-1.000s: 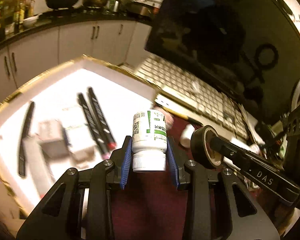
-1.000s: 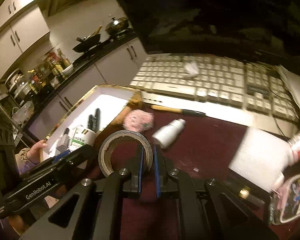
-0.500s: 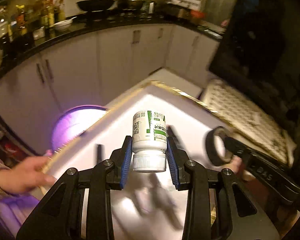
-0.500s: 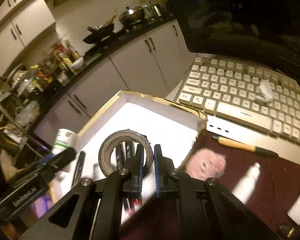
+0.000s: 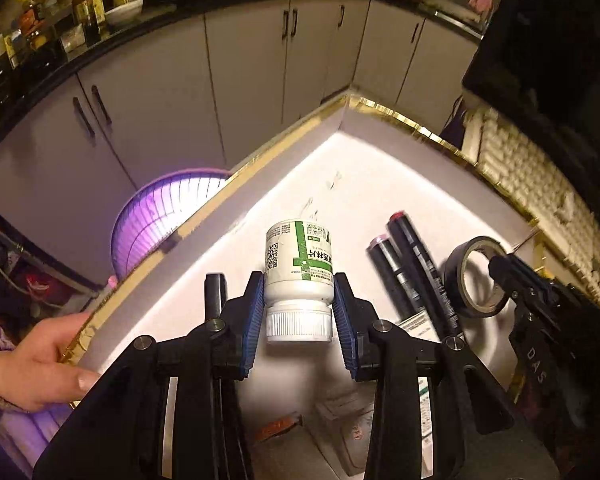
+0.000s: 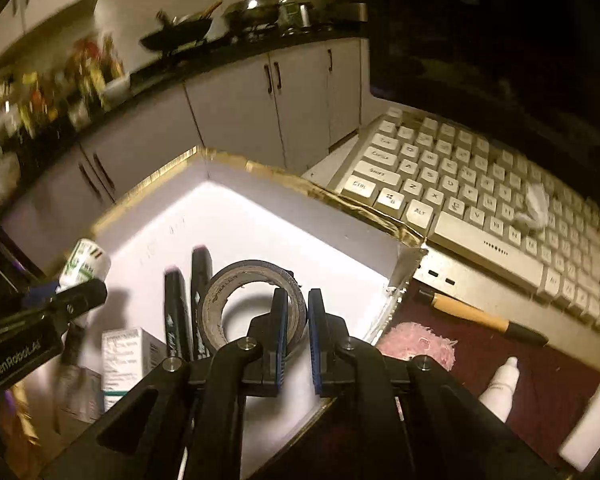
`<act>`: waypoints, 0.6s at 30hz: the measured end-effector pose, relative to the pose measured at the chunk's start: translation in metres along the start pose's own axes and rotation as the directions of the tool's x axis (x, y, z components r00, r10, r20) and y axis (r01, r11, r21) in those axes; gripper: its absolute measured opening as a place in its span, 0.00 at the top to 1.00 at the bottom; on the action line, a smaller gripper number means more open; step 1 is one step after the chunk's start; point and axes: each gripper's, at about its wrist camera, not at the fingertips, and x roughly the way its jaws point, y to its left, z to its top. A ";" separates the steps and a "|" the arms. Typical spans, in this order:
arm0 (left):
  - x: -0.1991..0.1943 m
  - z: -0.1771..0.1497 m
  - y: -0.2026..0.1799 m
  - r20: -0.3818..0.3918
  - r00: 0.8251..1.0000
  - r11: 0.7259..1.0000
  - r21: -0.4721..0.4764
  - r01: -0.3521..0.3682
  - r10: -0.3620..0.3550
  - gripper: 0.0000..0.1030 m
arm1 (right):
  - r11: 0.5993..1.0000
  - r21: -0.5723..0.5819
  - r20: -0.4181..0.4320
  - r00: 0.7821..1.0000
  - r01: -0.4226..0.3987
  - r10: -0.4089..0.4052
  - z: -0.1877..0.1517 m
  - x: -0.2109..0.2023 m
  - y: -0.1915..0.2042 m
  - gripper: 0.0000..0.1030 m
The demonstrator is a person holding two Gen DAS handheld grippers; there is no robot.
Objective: Organize objects
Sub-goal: 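Carry the bottle and tape over the white tray and open both tools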
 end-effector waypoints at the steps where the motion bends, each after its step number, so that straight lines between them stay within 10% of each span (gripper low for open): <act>1: 0.000 0.000 -0.001 -0.002 1.000 1.000 0.005 -0.003 0.003 0.68 | 1.000 -0.017 -0.003 1.000 0.007 -0.007 -0.001 0.001 0.003 0.92; 11: 0.013 -0.009 -0.016 -0.084 0.995 0.993 0.107 -0.051 0.060 0.67 | 0.998 -0.007 -0.012 0.998 -0.063 0.063 -0.003 0.003 0.000 0.91; 18: -0.035 -0.020 -0.002 0.060 0.991 0.991 0.055 -0.121 0.117 0.60 | 0.982 0.059 0.046 0.983 -0.180 0.177 0.001 -0.011 -0.015 0.85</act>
